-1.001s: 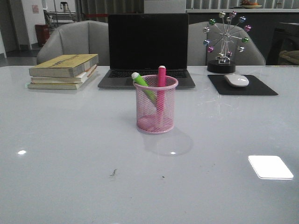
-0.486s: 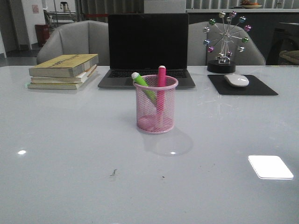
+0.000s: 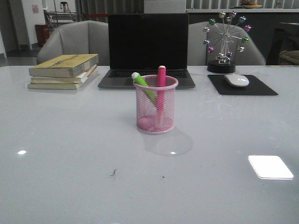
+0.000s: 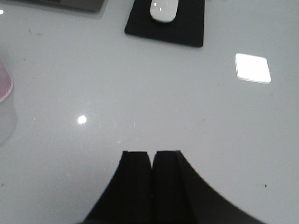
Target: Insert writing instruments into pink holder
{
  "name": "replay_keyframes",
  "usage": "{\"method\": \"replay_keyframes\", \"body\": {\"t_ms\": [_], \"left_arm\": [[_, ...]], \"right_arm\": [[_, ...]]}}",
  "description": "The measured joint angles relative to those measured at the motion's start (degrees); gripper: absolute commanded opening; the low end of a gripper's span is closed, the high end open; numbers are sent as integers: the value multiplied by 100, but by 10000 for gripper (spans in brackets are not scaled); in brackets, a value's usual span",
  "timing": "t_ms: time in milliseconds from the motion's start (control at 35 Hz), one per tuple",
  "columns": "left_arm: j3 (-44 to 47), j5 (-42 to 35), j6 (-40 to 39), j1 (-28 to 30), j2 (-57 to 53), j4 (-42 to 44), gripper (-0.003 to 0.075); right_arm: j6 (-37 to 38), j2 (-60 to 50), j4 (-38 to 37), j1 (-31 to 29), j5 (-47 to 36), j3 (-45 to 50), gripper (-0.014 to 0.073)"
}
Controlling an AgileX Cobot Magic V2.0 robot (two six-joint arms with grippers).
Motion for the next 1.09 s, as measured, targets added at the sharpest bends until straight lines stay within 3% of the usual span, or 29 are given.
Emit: {"method": "replay_keyframes", "body": {"t_ms": [200, 686, 1087], "left_arm": [[0, 0, 0, 0, 0, 0, 99], [0, 0, 0, 0, 0, 0, 98], [0, 0, 0, 0, 0, 0, 95]], "right_arm": [[0, -1055, -109, 0, -585, 161, 55], [0, -3400, -109, 0, -581, 1943, 55], [0, -4442, -98, 0, -685, 2971, 55]]}}
